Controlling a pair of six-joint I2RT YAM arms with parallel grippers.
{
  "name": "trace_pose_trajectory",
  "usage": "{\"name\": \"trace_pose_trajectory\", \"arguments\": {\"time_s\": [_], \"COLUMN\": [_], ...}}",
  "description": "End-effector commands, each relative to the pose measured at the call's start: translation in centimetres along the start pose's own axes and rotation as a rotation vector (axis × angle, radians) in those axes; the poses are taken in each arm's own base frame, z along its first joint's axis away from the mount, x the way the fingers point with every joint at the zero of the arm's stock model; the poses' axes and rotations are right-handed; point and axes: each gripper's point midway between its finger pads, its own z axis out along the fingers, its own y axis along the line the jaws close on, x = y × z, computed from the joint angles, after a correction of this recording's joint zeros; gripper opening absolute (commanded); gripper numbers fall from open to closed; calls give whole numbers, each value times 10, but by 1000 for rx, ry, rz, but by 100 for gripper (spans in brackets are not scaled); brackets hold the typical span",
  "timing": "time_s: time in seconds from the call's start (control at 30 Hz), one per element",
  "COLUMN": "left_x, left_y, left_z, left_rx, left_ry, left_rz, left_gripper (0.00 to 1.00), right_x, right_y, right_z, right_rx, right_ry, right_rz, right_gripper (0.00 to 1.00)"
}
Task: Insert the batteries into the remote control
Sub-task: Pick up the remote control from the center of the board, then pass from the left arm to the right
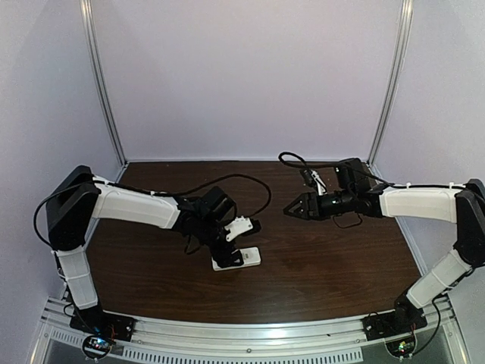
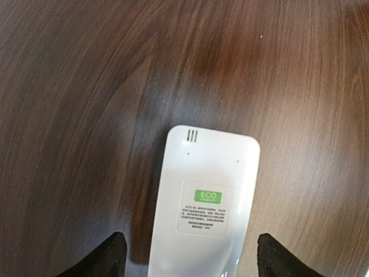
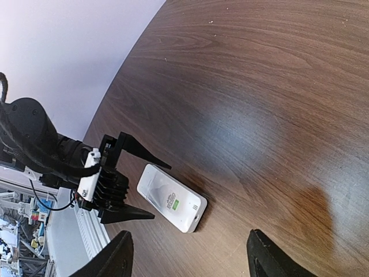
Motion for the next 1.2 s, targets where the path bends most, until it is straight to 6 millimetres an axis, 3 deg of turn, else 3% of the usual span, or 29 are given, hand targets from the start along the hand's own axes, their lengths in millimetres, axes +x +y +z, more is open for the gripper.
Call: {"name": "trace_pose_trajectory", "arguments": {"time_s": [0.0, 0.1, 0.33, 0.53, 0.6, 0.67, 0.7, 0.93, 1.17], "left_x": [10, 16, 17, -3, -22, -46, -59, -142, -181], "left_y": [-1, 1, 0, -5, -5, -5, -6, -29, -55], "left_z": [14, 23, 28, 12, -3, -24, -36, -138, -218], "left_rx": [-1, -2, 12, 68, 84, 93, 95, 188, 270], "left_ry": [106, 148, 168, 71, -10, -110, -162, -541, -841], "left_rz": [90, 98, 102, 77, 69, 75, 84, 158, 223], "left_gripper": [80, 78, 56, 34, 31, 30, 30, 29, 28], "right_x": [-2, -5, -13, -27, -32, -38, -42, -54, -44], "right_y": [-1, 1, 8, 16, 21, 35, 44, 114, 183], "right_z": [-7, -11, -25, -46, -53, -62, -67, -98, -97], "right_rx": [-2, -9, -33, -70, -85, -125, -157, -325, -465], "right_ry": [-25, -38, -110, -225, -257, -293, -317, -405, -387], "right_rz": [0, -7, -29, -49, -59, -92, -112, -314, -478], "right_gripper": [68, 68, 68, 71, 78, 97, 99, 100, 100]}}
